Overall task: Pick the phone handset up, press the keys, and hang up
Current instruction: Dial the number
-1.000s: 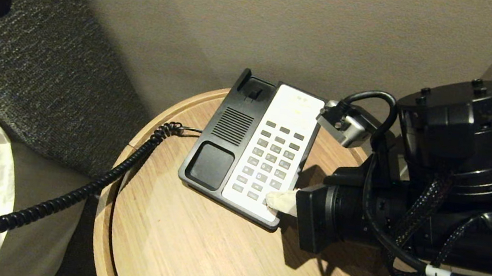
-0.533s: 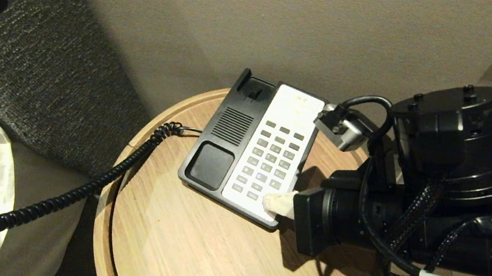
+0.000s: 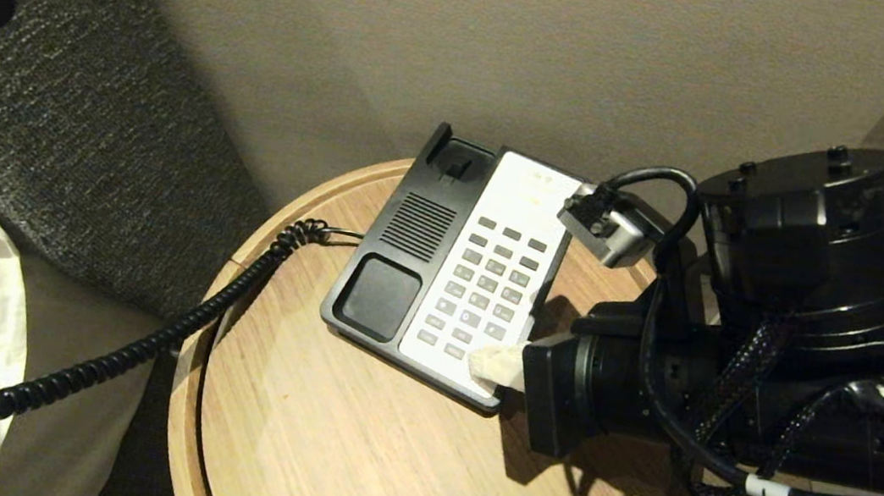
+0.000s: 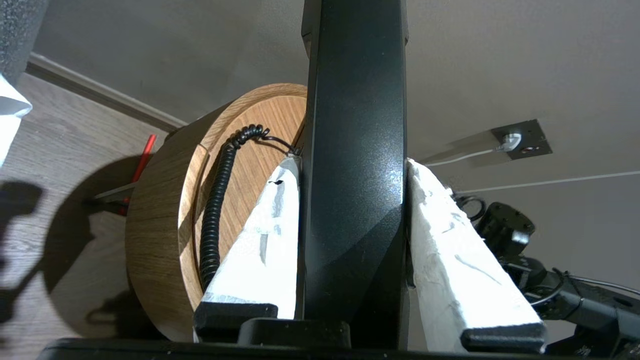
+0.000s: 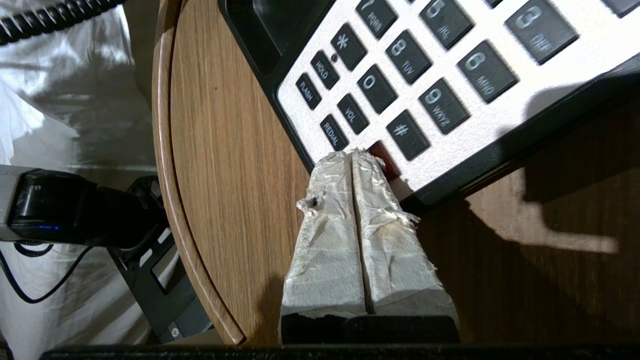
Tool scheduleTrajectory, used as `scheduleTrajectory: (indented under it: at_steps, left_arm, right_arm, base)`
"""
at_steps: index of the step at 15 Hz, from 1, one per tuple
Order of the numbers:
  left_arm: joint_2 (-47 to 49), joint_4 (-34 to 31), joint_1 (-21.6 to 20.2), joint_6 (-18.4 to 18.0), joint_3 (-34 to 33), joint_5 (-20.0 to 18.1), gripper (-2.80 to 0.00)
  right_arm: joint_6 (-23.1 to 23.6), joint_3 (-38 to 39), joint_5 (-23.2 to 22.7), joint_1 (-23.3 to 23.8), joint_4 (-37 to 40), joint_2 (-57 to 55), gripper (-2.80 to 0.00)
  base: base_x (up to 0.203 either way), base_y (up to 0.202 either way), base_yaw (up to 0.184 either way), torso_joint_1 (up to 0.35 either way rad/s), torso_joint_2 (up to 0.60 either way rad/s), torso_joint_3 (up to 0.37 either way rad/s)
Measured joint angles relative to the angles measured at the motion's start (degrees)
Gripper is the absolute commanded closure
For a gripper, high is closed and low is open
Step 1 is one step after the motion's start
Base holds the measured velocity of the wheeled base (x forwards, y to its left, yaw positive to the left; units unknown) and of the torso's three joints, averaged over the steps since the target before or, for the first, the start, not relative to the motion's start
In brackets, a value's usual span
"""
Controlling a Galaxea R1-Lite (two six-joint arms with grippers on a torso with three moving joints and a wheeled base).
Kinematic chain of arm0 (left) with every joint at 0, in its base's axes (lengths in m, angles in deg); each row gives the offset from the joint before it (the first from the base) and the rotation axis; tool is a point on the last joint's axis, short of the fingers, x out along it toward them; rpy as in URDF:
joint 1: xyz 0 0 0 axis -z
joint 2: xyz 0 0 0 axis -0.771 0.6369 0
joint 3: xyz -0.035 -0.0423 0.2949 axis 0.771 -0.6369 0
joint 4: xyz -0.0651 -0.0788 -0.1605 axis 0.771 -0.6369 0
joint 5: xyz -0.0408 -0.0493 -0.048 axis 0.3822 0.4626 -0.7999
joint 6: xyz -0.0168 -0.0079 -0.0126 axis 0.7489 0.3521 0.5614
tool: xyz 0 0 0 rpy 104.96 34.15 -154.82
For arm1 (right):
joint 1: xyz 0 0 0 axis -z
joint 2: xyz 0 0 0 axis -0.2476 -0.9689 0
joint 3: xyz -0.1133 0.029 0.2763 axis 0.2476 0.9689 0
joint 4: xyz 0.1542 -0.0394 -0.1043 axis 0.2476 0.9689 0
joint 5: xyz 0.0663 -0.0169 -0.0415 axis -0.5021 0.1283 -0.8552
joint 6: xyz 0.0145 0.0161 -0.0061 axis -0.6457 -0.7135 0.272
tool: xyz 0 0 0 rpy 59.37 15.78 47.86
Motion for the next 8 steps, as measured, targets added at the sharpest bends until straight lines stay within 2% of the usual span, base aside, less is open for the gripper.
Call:
scheduleTrajectory:
  at_steps: [5, 6, 8]
  left_arm:
    - [2.20, -0.05, 0.00, -1.72, 0.26, -0.17, 0.00]
    - [3.42, 0.21, 0.02, -3.26, 0.32, -0.38, 0.00]
    - [6.90, 0.64, 0.02, -8.61, 0.90, -0.38, 0.00]
  right_arm:
    - [-0.25, -0.03, 0.10, -0.02, 0.97, 4.13, 0.00]
    - [-0.29, 0.07, 0.24, 0.05, 1.29, 5.31, 0.00]
    - [-0.33, 0.17, 2.44, 0.61, 3.18, 7.98, 0.00]
  base:
    - [0.000, 0.000, 0.000, 0.000, 0.00, 0.000]
    - [0.000, 0.000, 0.000, 0.000, 0.00, 0.000]
    - [0.000, 0.000, 0.000, 0.000, 0.00, 0.000]
